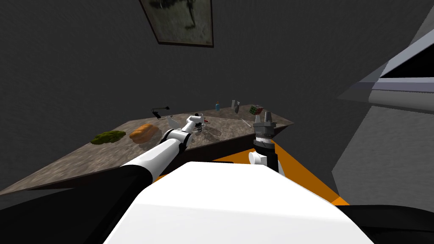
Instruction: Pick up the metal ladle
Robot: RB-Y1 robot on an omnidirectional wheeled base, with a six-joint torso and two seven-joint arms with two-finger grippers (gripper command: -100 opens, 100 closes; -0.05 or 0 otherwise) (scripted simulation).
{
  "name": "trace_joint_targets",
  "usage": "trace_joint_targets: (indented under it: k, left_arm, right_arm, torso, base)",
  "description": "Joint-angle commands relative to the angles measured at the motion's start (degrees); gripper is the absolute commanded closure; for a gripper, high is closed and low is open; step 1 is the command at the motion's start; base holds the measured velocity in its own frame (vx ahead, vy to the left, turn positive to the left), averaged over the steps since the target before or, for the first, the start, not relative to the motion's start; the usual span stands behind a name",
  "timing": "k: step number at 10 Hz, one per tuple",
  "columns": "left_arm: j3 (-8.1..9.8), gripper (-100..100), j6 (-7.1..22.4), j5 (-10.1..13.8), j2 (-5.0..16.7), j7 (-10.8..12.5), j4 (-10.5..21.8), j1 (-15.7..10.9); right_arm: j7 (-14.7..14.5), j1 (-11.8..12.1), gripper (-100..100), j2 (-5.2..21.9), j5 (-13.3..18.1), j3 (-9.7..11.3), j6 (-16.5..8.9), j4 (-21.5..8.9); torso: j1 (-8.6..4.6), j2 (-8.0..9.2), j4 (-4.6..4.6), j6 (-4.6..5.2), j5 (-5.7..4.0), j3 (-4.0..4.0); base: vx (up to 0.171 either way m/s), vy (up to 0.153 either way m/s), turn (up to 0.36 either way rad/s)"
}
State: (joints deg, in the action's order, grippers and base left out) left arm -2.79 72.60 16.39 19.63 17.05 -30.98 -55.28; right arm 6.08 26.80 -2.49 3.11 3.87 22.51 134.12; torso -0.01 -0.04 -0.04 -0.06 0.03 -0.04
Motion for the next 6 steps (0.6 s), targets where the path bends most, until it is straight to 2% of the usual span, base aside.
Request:
trace_joint_targets:
  k: [1,2,3,4,5,6]
  left_arm:
    - [0.00,100,0.00,0.00,0.00,0.00,0.00,0.00]
    - [0.00,0,0.00,0.00,0.00,0.00,0.00,0.00]
    - [-0.14,100,1.60,0.14,0.24,0.36,-1.48,-0.14]
    - [-0.27,100,2.90,0.36,0.51,0.54,-1.91,-0.94]
    - [-0.21,100,2.46,0.21,0.40,0.57,-2.92,0.27]
    - [-0.21,0,2.77,0.23,0.43,0.63,-3.07,0.22]
  right_arm:
    - [0.00,0.00,0,0.00,0.00,0.00,0.00,0.00]
    - [0.00,0.00,0,0.00,0.00,0.00,0.00,0.00]
    - [0.00,0.00,0,0.00,0.00,0.00,0.00,0.00]
    - [0.00,0.00,0,0.00,0.00,0.00,0.00,0.00]
    - [0.00,0.00,0,0.00,0.00,0.00,0.00,0.00]
    - [0.00,0.00,0,0.00,0.00,0.00,0.00,0.00]
  torso:
    - [0.00,0.00,0.00,0.00,0.00,0.00]
    - [0.00,0.00,0.00,0.00,0.00,0.00]
    - [0.00,0.00,0.00,0.00,0.00,0.00]
    - [0.01,0.03,0.03,0.02,-0.01,0.03]
    - [-0.01,0.10,0.04,0.01,-0.01,0.07]
    - [0.00,0.08,0.02,0.00,0.00,0.05]
  base:
    - [0.000,0.000,0.000]
    - [0.000,0.000,0.000]
    - [-0.010,0.004,-0.015]
    - [-0.026,0.004,-0.009]
    - [-0.012,0.001,-0.002]
    - [0.000,0.000,0.000]
